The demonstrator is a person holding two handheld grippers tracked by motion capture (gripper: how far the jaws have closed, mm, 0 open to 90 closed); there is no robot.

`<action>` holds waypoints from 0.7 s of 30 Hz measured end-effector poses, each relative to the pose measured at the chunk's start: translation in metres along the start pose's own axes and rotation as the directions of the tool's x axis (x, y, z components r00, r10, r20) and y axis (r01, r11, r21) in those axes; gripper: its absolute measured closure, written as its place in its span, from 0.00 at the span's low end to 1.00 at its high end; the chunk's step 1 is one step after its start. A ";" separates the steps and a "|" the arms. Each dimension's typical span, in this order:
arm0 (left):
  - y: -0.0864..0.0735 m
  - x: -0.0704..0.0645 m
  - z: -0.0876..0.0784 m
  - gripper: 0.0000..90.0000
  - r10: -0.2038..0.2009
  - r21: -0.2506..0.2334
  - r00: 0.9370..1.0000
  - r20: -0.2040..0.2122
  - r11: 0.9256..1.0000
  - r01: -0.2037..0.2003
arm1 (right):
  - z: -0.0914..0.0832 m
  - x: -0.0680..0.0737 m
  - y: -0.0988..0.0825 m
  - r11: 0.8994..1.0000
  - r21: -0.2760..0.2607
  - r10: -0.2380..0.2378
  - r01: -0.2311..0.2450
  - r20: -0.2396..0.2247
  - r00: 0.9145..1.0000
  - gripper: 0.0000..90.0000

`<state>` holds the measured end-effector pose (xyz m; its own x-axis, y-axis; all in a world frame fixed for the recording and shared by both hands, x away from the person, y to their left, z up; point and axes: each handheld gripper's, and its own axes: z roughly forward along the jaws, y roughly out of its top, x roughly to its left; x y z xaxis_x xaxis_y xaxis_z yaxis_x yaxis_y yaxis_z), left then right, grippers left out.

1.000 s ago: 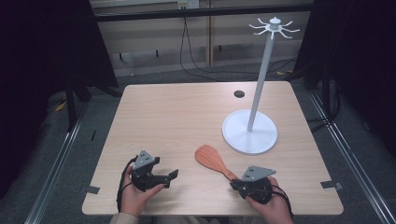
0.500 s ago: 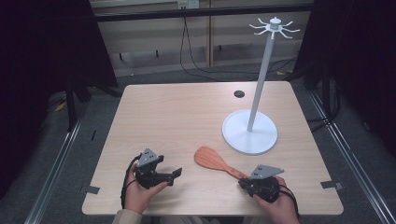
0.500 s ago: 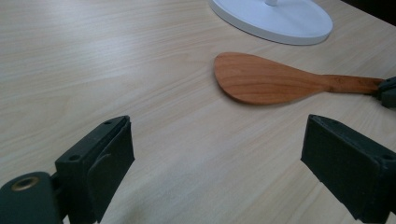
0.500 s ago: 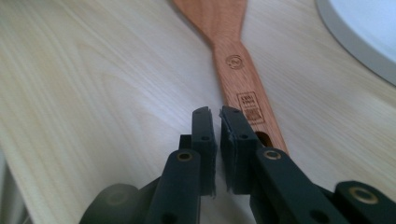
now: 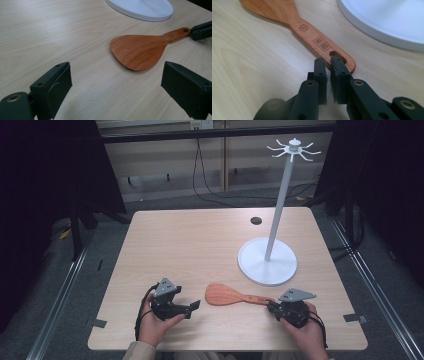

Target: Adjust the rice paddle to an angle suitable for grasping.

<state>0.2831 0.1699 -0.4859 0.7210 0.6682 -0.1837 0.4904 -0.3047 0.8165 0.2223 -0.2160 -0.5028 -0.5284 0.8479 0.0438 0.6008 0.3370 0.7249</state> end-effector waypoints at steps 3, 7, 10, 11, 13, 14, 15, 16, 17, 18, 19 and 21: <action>0.000 0.001 -0.002 0.10 -0.002 -0.001 1.000 -0.009 1.000 0.002 | 0.002 -0.005 0.002 1.000 -0.002 0.005 -0.005 0.036 0.999 0.92; 0.000 0.001 -0.003 0.10 -0.005 -0.005 1.000 -0.005 1.000 0.005 | 0.005 -0.014 0.003 0.999 -0.015 0.034 -0.033 0.057 0.998 0.92; -0.001 0.001 -0.002 0.10 0.001 0.001 1.000 -0.004 1.000 -0.001 | 0.005 -0.017 0.003 0.999 -0.022 0.039 -0.038 0.072 0.997 0.92; -0.001 0.001 -0.002 0.10 -0.004 0.002 1.000 -0.003 1.000 0.004 | 0.005 -0.018 0.003 0.999 -0.023 0.041 -0.039 0.077 0.996 0.92; -0.001 0.001 -0.002 0.10 -0.006 0.001 1.000 -0.006 1.000 0.006 | 0.006 -0.019 0.003 0.999 -0.024 0.033 -0.031 0.092 0.995 0.92; 0.000 0.001 -0.002 0.10 -0.003 0.000 1.000 -0.006 1.000 0.003 | 0.007 -0.019 0.004 0.999 -0.023 0.030 -0.028 0.098 0.995 0.92; 0.000 0.001 -0.002 0.10 -0.003 0.000 1.000 -0.006 1.000 0.003 | 0.007 -0.019 0.005 0.999 -0.020 0.029 -0.027 0.105 0.994 0.92; 0.000 0.001 -0.002 0.10 -0.004 -0.003 1.000 -0.002 1.000 0.004 | 0.008 -0.019 0.006 0.999 -0.022 0.035 -0.033 0.104 0.994 0.93; 0.000 0.001 -0.002 0.10 -0.002 -0.002 1.000 0.000 1.000 0.002 | 0.007 -0.018 0.007 0.999 -0.028 0.042 -0.039 0.105 0.994 0.93; 0.000 0.001 -0.002 0.10 -0.002 -0.001 1.000 0.000 1.000 0.002 | 0.007 -0.016 0.008 0.999 -0.035 0.041 -0.037 0.109 0.993 0.93; -0.001 0.001 -0.002 0.10 0.000 0.002 1.000 -0.001 1.000 0.000 | 0.007 -0.015 0.009 0.999 -0.040 0.030 -0.025 0.107 0.994 0.93; -0.001 0.002 -0.003 0.11 -0.004 0.003 1.000 -0.001 1.000 0.004 | 0.007 -0.010 0.013 0.998 -0.048 0.032 -0.028 0.090 0.995 0.93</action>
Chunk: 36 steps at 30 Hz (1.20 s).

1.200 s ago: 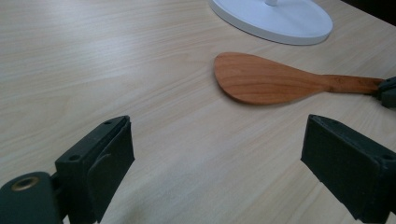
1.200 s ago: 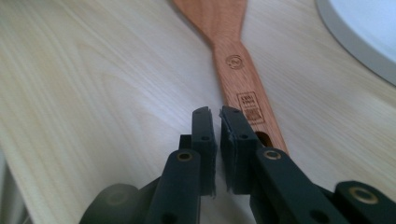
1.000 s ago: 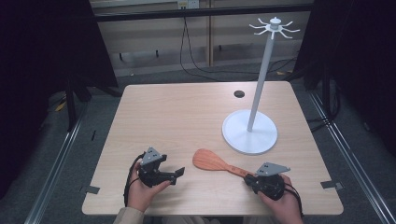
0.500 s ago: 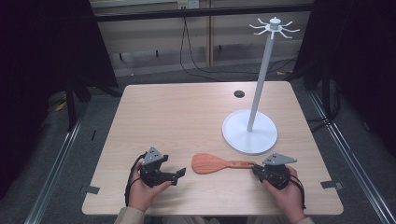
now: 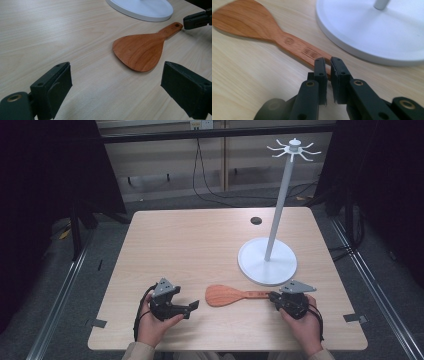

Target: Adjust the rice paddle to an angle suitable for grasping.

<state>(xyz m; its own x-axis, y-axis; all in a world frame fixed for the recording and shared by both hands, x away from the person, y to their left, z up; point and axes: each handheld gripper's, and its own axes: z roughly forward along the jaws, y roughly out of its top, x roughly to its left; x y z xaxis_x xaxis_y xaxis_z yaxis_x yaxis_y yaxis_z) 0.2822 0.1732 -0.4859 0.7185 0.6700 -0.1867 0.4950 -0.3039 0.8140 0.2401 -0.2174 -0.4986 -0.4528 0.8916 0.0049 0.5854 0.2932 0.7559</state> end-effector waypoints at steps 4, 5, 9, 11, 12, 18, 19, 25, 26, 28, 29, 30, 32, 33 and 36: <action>0.000 0.000 -0.002 0.11 -0.011 -0.007 1.000 -0.006 1.000 0.011 | 0.007 0.018 0.013 0.999 -0.015 -0.036 0.035 -0.056 0.998 0.93; -0.001 0.000 -0.003 0.11 -0.010 -0.007 1.000 -0.006 1.000 0.010 | 0.010 0.022 0.017 0.999 -0.017 -0.049 0.048 -0.064 0.997 0.94; -0.002 0.001 -0.006 0.11 -0.012 -0.013 1.000 -0.008 1.000 0.011 | 0.011 0.025 0.029 0.998 -0.024 -0.066 0.065 -0.046 0.997 0.95; -0.004 0.002 -0.009 0.11 -0.009 -0.008 1.000 -0.009 1.000 0.009 | 0.010 0.016 0.029 0.998 -0.023 -0.067 0.066 -0.034 0.997 0.96; -0.005 0.003 -0.010 0.11 -0.014 -0.012 1.000 -0.011 1.000 0.014 | 0.009 0.012 0.028 0.998 -0.013 -0.060 0.060 -0.024 0.998 0.96; -0.007 0.003 -0.013 0.11 -0.019 -0.007 1.000 -0.021 1.000 0.018 | 0.013 -0.001 0.015 0.998 0.028 -0.055 0.055 0.002 0.998 0.98; -0.007 0.002 -0.013 0.11 -0.025 -0.013 0.999 -0.023 1.000 0.024 | 0.014 -0.001 0.013 0.998 0.029 -0.055 0.055 0.001 0.998 0.98; -0.008 0.000 -0.012 0.11 -0.019 -0.002 1.000 -0.023 1.000 0.019 | 0.008 -0.011 0.005 0.999 0.032 -0.044 0.044 -0.001 0.999 1.00; -0.008 0.000 -0.011 0.11 -0.018 0.000 1.000 -0.023 1.000 0.018 | 0.005 -0.014 0.003 0.999 0.035 -0.041 0.041 -0.002 0.999 1.00; -0.008 0.001 -0.011 0.11 -0.022 -0.001 1.000 -0.021 1.000 0.022 | -0.001 -0.019 -0.002 0.999 0.036 -0.027 0.027 -0.004 1.000 1.00; -0.008 0.001 -0.011 0.11 -0.023 0.000 1.000 -0.020 1.000 0.023 | -0.004 -0.022 -0.004 0.999 0.041 -0.026 0.026 -0.001 1.000 1.00; -0.008 0.001 -0.011 0.11 -0.023 -0.001 1.000 -0.020 1.000 0.023 | -0.006 -0.024 -0.005 0.999 0.041 -0.024 0.024 0.002 1.000 1.00; -0.008 0.000 -0.010 0.11 -0.024 -0.002 1.000 -0.017 1.000 0.024 | -0.012 -0.029 -0.009 0.999 0.046 -0.021 0.021 0.007 1.000 1.00; -0.008 0.000 -0.010 0.11 -0.022 -0.003 1.000 -0.016 1.000 0.022 | -0.014 -0.031 -0.011 0.998 0.049 -0.027 0.027 0.012 1.000 1.00; -0.007 0.000 -0.010 0.11 -0.019 -0.004 1.000 -0.016 1.000 0.019 | -0.018 -0.036 -0.013 0.998 0.061 -0.025 0.023 0.024 0.999 1.00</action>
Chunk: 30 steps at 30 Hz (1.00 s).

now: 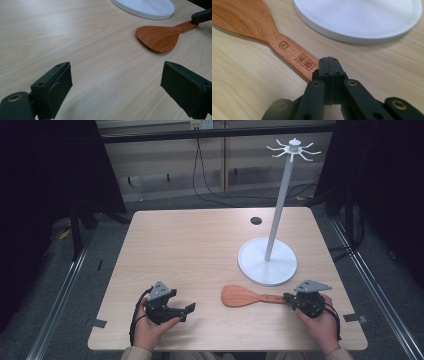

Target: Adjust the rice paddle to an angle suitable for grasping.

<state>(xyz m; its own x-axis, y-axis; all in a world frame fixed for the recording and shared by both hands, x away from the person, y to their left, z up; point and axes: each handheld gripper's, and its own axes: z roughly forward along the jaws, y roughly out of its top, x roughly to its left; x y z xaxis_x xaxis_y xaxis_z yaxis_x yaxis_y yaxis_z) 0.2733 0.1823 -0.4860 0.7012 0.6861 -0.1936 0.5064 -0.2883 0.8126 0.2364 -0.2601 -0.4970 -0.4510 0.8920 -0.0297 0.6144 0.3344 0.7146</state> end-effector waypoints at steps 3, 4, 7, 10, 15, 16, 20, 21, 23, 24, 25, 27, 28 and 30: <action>0.000 0.000 -0.001 0.11 -0.005 -0.002 1.000 -0.005 1.000 0.005 | -0.007 -0.013 -0.006 1.000 0.006 0.018 -0.019 0.033 0.999 1.00; 0.000 0.001 -0.001 0.11 -0.005 -0.003 1.000 -0.006 1.000 0.005 | -0.007 -0.015 -0.007 1.000 0.003 0.016 -0.016 0.041 0.999 1.00; 0.000 0.000 -0.001 0.11 0.000 -0.002 1.000 -0.006 1.000 0.000 | -0.008 -0.022 -0.008 1.000 0.007 0.025 -0.025 0.067 0.997 1.00; 0.001 0.000 -0.001 0.11 0.002 0.000 1.000 -0.003 1.000 -0.002 | -0.006 -0.020 -0.001 0.999 -0.008 0.034 -0.034 0.071 0.997 0.99; 0.001 0.000 0.000 0.11 0.004 -0.001 1.000 -0.006 1.000 -0.004 | 0.009 0.004 0.021 0.999 -0.041 -0.007 0.007 0.007 1.000 0.99; 0.001 0.000 -0.001 0.11 0.006 0.002 1.000 -0.008 1.000 -0.006 | 0.013 0.008 0.025 0.999 -0.046 -0.017 0.017 -0.004 1.000 0.99; 0.001 0.000 0.000 0.11 0.010 -0.001 1.000 -0.003 1.000 -0.010 | 0.032 0.030 0.041 0.998 -0.055 -0.030 0.027 -0.046 0.998 0.98; 0.001 0.000 0.000 0.11 0.008 0.000 1.000 -0.003 1.000 -0.008 | 0.037 0.035 0.044 0.998 -0.054 -0.044 0.042 -0.046 0.998 0.97; 0.001 0.001 0.000 0.11 0.010 0.002 1.000 -0.002 1.000 -0.010 | 0.048 0.042 0.052 0.998 -0.052 -0.050 0.047 -0.054 0.997 0.97; 0.001 0.000 0.000 0.11 0.011 0.002 1.000 -0.001 1.000 -0.011 | 0.052 0.044 0.053 0.998 -0.050 -0.049 0.047 -0.051 0.997 0.97; 0.001 0.000 0.001 0.11 0.011 0.001 1.000 0.003 1.000 -0.011 | 0.057 0.046 0.055 0.998 -0.040 -0.042 0.040 -0.056 0.998 0.97; 0.001 0.000 0.001 0.11 0.014 0.002 1.000 0.005 1.000 -0.014 | 0.065 0.049 0.057 0.998 -0.039 -0.044 0.042 -0.059 0.997 0.97; 0.001 0.000 0.001 0.11 0.014 0.002 1.000 0.005 1.000 -0.014 | 0.068 0.051 0.058 0.999 -0.033 -0.039 0.037 -0.065 0.997 0.97; 0.001 0.001 0.001 0.11 0.014 0.001 1.000 0.004 1.000 -0.014 | 0.071 0.055 0.058 0.998 -0.035 -0.052 0.049 -0.084 0.995 0.97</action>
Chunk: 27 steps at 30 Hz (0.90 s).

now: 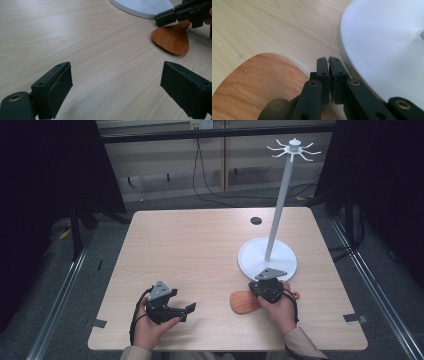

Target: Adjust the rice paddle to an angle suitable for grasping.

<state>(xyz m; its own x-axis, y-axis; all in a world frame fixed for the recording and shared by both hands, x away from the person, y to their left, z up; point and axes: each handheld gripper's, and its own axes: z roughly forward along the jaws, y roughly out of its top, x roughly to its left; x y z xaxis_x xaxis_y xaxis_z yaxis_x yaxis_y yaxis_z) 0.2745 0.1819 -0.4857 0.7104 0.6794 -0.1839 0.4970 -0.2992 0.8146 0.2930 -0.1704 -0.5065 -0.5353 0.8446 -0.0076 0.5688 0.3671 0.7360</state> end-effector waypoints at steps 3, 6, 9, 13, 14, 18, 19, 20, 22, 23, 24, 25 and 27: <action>0.000 0.002 -0.001 0.11 -0.004 -0.002 1.000 -0.006 1.000 0.004 | -0.002 0.006 -0.001 1.000 0.000 -0.004 0.004 -0.018 1.000 0.96; 0.000 0.003 -0.001 0.11 -0.002 -0.003 1.000 -0.006 1.000 0.002 | -0.006 0.012 -0.006 1.000 -0.010 -0.013 0.013 -0.051 0.999 0.96; 0.001 0.001 -0.001 0.11 0.001 -0.005 1.000 -0.010 1.000 -0.001 | -0.012 0.019 -0.010 1.000 -0.003 -0.026 0.026 -0.069 0.997 0.95; 0.002 -0.001 0.000 0.11 0.005 -0.006 1.000 -0.010 1.000 -0.005 | -0.021 0.026 -0.017 0.999 -0.006 -0.051 0.051 -0.083 0.995 0.95; 0.002 -0.001 0.000 0.11 0.005 -0.006 1.000 -0.010 1.000 -0.005 | -0.023 0.028 -0.019 0.999 -0.003 -0.053 0.053 -0.084 0.995 0.95; 0.003 -0.002 0.000 0.11 0.010 0.000 1.000 -0.015 1.000 -0.010 | -0.032 0.031 -0.025 0.998 0.008 -0.069 0.070 -0.084 0.994 0.95; 0.003 -0.002 0.000 0.11 0.011 0.000 1.000 -0.016 1.000 -0.011 | -0.034 0.031 -0.027 0.998 0.008 -0.069 0.070 -0.086 0.994 0.95; 0.003 -0.002 0.000 0.11 0.014 0.001 1.000 -0.018 1.000 -0.014 | -0.037 0.031 -0.028 0.997 0.012 -0.069 0.070 -0.084 0.994 0.94; 0.004 -0.002 0.000 0.11 0.013 -0.004 1.000 -0.016 1.000 -0.013 | -0.040 0.029 -0.031 0.997 0.009 -0.071 0.072 -0.081 0.994 0.93; 0.004 -0.002 0.000 0.11 0.013 -0.004 1.000 -0.016 1.000 -0.013 | -0.041 0.028 -0.032 0.997 0.013 -0.072 0.073 -0.074 0.995 0.93; 0.004 -0.002 0.001 0.11 0.015 -0.004 1.000 -0.014 1.000 -0.015 | -0.043 0.027 -0.033 0.998 0.019 -0.061 0.063 -0.070 0.996 0.92; 0.004 -0.002 0.001 0.11 0.015 -0.004 1.000 -0.014 1.000 -0.015 | -0.043 0.027 -0.033 0.998 0.019 -0.061 0.063 -0.070 0.996 0.92; 0.005 -0.003 0.002 0.11 0.017 -0.002 1.000 -0.016 1.000 -0.017 | -0.049 0.021 -0.034 1.000 -0.005 -0.031 0.031 -0.063 0.998 0.86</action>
<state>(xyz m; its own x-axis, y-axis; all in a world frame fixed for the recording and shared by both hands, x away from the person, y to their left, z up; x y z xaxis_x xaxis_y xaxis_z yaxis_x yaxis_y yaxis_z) 0.2757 0.1775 -0.4823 0.7108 0.6846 -0.1612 0.4839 -0.3096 0.8185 0.2318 -0.1837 -0.4987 -0.5906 0.8068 0.0120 0.5488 0.3908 0.7390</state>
